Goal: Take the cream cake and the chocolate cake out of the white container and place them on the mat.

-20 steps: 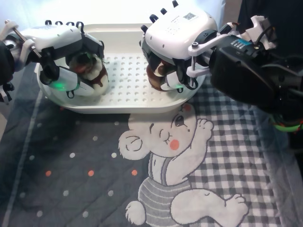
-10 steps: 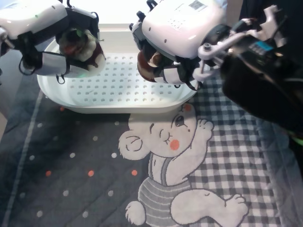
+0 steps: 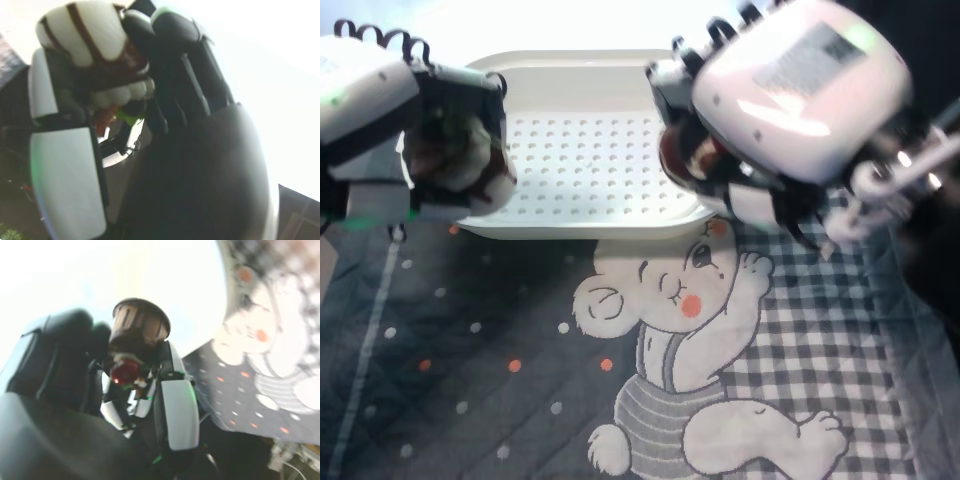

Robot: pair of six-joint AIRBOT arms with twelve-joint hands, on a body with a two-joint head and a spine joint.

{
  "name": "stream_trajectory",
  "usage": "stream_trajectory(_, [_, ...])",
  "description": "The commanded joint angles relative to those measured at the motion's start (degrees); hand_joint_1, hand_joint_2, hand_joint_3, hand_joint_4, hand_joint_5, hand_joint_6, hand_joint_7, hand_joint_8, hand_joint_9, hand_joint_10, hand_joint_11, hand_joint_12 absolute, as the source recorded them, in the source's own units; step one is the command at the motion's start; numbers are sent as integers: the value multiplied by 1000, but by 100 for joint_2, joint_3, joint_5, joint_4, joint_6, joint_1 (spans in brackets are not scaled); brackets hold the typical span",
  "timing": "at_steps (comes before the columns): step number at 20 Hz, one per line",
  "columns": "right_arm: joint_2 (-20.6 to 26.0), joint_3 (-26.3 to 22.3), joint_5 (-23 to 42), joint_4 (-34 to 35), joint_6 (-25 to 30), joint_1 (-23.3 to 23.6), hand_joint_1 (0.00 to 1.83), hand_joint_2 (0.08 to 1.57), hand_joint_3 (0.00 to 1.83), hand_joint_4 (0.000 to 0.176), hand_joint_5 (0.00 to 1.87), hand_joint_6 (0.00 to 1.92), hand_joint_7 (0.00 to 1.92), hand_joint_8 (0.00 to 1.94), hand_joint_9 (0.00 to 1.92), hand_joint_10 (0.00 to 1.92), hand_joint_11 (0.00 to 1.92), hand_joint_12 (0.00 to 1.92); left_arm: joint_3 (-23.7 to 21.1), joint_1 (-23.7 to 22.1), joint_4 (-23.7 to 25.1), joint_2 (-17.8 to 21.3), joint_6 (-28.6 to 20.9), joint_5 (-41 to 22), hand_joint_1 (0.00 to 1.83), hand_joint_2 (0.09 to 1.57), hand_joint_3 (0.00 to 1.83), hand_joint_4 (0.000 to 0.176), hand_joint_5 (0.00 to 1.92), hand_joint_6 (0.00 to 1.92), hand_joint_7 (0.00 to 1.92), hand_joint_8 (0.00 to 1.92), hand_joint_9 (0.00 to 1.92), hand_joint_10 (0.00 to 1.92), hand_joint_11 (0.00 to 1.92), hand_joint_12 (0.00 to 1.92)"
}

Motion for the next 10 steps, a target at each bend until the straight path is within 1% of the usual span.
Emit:
stream_trajectory(1, [52,-75,995,-190,-35,29,1217,1239,1,0,816,960,713,1709,908,1919,953,1921,-66,14,72,80,-7,-839,1350,1200,0,0,676,1288,805,1234,846,1397,707,1467])
stream_trajectory(2, [106,-197,1083,-206,-35,-83,1231,1219,0,0,862,890,753,1642,878,1807,830,1921,-204,123,96,181,-7,-944,1355,1180,0,0,709,1186,852,1191,919,1356,797,1458])
stream_trajectory(3, [152,-321,1211,-207,-35,-210,1237,1205,0,0,892,850,776,1605,829,1763,745,1921,-327,233,117,272,-6,-1019,1236,1199,1,0,718,1222,898,1261,939,1178,870,1447])
stream_trajectory(4, [191,-408,1314,-207,-12,-330,1253,1170,0,0,940,812,863,1466,782,1660,696,1918,-445,318,134,340,-6,-1065,1225,1191,0,0,746,1176,930,1256,999,1139,944,1457])
stream_trajectory(5, [223,-500,1411,-222,119,-489,1269,1131,0,0,987,778,962,1292,763,1554,676,1874,-569,415,151,404,-6,-1081,1223,1183,0,0,764,1154,946,1234,1021,1092,968,1433])
stream_trajectory(6, [237,-547,1494,-235,331,-654,1352,1147,0,0,925,861,1017,1107,705,1537,654,1793,-667,500,165,434,-6,-1083,1336,1152,0,0,756,1119,915,1105,1019,1216,961,1397])
stream_trajectory(7, [238,-576,1545,-238,558,-807,1370,1146,0,0,908,882,1056,1016,692,1536,674,1758,-738,596,173,437,-6,-1065,1361,1142,0,0,759,1105,919,1063,1027,1224,960,1362])
stream_trajectory(8, [238,-600,1592,-235,707,-952,1373,1150,0,0,902,876,1063,1023,659,1548,647,1754,-802,689,176,421,-6,-1037,1355,1178,6,0,686,1236,828,1158,945,1309,928,1355])
stream_trajectory(9, [237,-634,1605,-194,782,-1083,1368,1163,2,0,893,920,1030,1090,620,1557,567,1797,-863,817,164,381,-7,-1032,1362,1175,0,0,702,1205,833,1154,949,1312,968,1374])
stream_trajectory(10, [235,-675,1604,-166,802,-1173,1305,1101,0,0,1000,782,1091,1037,669,1397,560,1747,-901,933,105,349,-7,-1045,1345,1208,10,0,651,1319,780,1250,855,1446,849,1548])
